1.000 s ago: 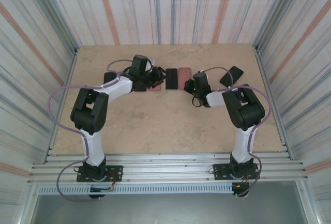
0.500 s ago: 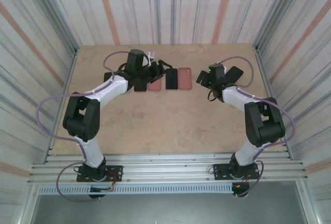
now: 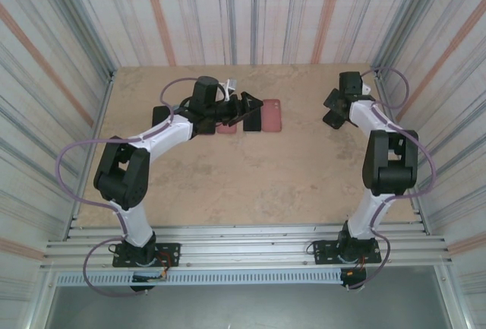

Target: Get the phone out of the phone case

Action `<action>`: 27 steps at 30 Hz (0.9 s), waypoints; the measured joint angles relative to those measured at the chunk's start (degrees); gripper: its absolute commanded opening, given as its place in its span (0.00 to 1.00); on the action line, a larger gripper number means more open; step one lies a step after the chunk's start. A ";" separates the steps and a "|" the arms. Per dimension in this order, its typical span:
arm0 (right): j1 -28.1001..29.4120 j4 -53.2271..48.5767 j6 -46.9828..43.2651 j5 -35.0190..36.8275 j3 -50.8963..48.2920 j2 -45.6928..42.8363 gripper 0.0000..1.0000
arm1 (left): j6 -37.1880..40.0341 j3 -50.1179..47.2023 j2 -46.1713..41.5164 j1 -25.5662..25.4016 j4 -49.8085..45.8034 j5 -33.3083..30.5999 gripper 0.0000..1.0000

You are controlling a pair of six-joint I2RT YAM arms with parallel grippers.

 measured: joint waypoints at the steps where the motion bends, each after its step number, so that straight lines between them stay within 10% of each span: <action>1: -0.28 -1.05 0.00 0.13 1.29 1.33 0.99 | 0.00 0.00 0.00 0.00 0.09 0.11 0.92; 27: -3.13 -15.67 0.44 -3.91 23.96 21.64 0.99 | 1.33 0.28 0.00 0.55 -2.01 0.20 0.92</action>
